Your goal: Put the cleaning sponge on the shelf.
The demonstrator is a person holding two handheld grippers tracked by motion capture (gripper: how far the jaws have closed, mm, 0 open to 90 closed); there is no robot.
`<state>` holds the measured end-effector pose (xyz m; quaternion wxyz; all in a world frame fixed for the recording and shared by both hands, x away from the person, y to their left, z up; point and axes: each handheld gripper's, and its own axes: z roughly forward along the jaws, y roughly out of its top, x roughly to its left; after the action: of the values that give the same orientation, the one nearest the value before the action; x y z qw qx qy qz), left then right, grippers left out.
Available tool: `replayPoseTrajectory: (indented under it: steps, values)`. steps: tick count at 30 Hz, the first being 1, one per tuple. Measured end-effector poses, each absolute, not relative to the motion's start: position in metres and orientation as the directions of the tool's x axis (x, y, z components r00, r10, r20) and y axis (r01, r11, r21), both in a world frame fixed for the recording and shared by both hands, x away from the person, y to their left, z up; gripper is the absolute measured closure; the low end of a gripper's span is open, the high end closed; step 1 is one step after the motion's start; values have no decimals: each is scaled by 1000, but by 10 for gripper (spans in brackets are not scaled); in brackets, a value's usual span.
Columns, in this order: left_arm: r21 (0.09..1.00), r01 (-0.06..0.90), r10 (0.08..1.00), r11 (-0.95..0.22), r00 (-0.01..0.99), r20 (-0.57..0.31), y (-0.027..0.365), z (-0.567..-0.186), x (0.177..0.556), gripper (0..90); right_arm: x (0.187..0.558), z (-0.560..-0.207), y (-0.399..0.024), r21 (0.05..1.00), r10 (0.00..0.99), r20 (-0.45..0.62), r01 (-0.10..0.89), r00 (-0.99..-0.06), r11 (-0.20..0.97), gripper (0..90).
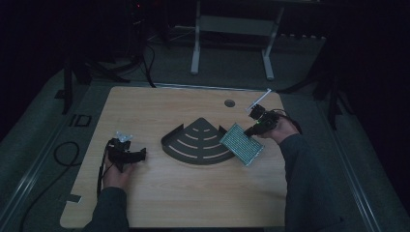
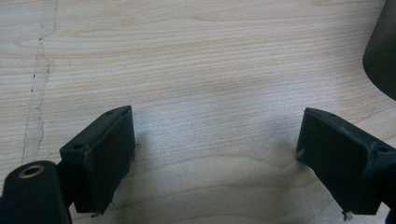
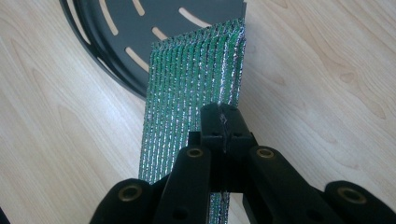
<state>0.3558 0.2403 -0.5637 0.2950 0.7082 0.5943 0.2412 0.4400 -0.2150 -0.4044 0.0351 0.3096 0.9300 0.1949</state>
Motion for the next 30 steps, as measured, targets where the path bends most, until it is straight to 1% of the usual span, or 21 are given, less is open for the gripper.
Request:
replayPoseTrajectory:
  steps: [4, 19, 30]
  values:
    - [704, 700, 984, -121, 178, -8, 240, -564, 356, 119, 445, -402, -214, 395, 602, 61, 573, -796, 718, 899]
    - [704, 700, 984, -119, 177, -9, 240, -564, 356, 119, 460, -394, -197, 421, 602, 60, 567, -797, 708, 898]
    - [704, 700, 984, -119, 177, -9, 240, -564, 356, 118, 468, -396, -189, 448, 605, 63, 564, -794, 694, 899]
